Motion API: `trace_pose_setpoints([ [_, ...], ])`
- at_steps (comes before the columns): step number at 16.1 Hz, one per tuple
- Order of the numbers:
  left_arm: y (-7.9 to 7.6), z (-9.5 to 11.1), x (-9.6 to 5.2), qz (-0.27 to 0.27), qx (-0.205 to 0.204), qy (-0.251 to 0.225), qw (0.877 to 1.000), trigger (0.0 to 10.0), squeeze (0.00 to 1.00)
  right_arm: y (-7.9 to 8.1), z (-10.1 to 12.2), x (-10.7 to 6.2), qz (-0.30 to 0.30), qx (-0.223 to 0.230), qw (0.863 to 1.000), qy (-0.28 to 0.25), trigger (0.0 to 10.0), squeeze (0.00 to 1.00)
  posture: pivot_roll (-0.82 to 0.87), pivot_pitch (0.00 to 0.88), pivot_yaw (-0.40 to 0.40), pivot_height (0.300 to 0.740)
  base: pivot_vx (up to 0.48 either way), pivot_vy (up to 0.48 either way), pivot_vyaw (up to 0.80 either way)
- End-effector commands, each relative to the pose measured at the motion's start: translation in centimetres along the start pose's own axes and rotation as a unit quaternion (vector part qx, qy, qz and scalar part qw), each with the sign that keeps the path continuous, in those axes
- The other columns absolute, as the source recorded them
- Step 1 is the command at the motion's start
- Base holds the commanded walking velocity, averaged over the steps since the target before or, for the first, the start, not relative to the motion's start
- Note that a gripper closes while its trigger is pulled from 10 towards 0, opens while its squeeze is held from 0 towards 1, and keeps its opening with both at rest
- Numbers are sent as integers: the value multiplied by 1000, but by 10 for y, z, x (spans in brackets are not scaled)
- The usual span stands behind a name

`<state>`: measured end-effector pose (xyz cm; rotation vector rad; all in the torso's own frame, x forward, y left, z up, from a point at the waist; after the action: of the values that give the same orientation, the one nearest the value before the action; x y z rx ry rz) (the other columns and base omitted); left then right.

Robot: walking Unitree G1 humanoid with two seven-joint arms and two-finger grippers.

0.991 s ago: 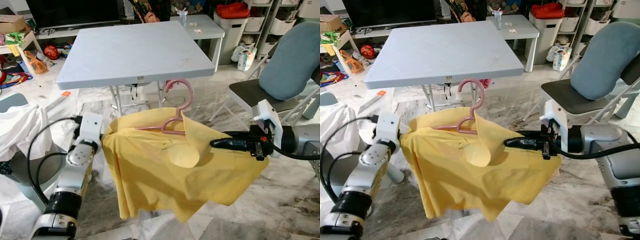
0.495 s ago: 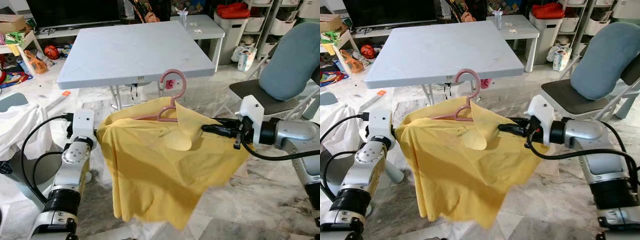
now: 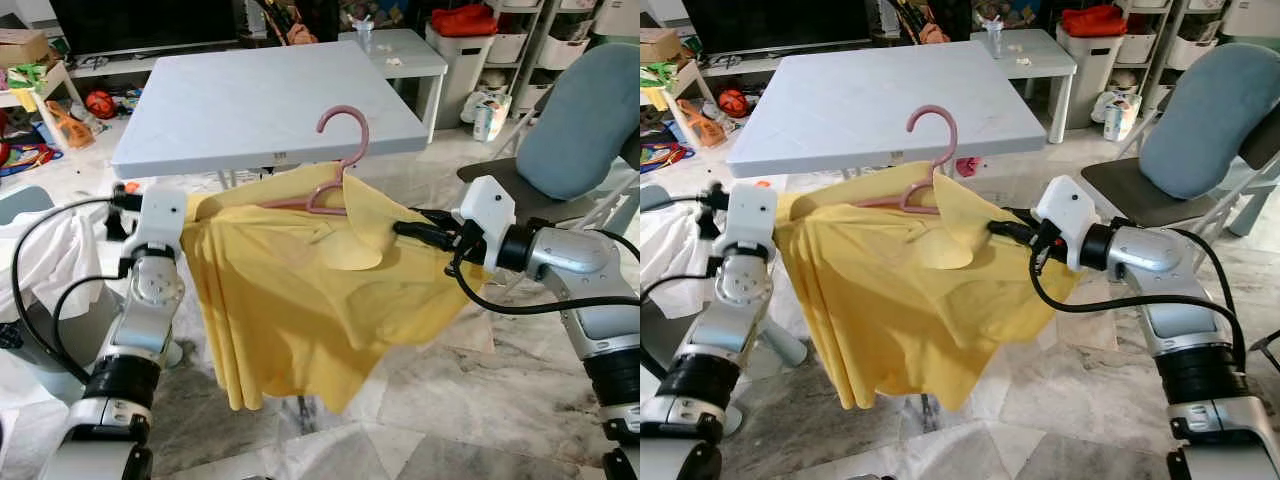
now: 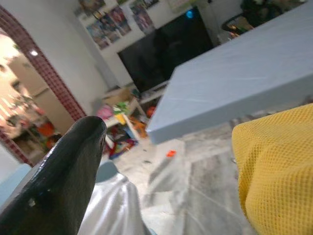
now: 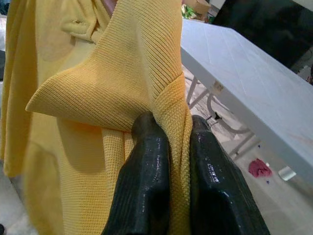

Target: Hang hanger

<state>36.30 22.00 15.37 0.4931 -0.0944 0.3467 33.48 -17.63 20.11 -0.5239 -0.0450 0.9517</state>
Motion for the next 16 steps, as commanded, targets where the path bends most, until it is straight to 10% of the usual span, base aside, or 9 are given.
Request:
trace_pose_setpoints([
  [1,11,-3,3,24,13,1,1000,10000,1000,-1,4,-6,3,-35,999,4,10000,0,-144,0,33,740,0,0,0],
  [5,-3,23,4,-15,91,-90,992,10000,1000,3,-22,4,-9,-141,985,100,10000,0,-134,0,29,740,0,0,0],
  [6,-3,17,6,-8,22,-43,999,10000,1000,0,-25,7,-26,-163,979,115,10000,0,-131,0,28,740,0,0,0],
  [7,-21,-1,4,-53,-247,82,964,10000,1000,0,-28,15,-56,-187,973,121,10000,0,-127,0,29,740,0,0,0],
  [8,-26,3,3,-73,-262,72,959,10000,1000,-1,-28,16,-64,-184,974,119,10000,0,-128,0,29,740,0,0,0],
  [11,-65,26,-25,-233,-238,-5,943,10000,1000,-16,-28,22,-152,-155,969,122,10000,0,-128,0,32,740,0,0,0],
  [15,-54,5,-23,-201,-197,18,959,10000,1000,-21,-22,19,-138,-164,972,97,10000,0,-127,0,31,740,0,0,0],
  [16,-33,-1,-12,-153,-202,33,967,10000,110,-21,-24,6,-94,-162,978,91,10000,0,-128,0,25,740,0,0,0],
])
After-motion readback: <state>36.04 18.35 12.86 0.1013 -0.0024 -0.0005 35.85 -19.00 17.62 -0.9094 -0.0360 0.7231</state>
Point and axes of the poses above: a point about 5 cm out from each wrist's last joint towards the gripper, its own x axis pointing out of the wrist towards the gripper, its own z axis along the axis of the wrist's last joint, y = z × x, the point moved 1 cm from there along x, pointing out of the wrist towards the gripper, and after that the axes turned 1 degree about -x, right-handed, at the moved point
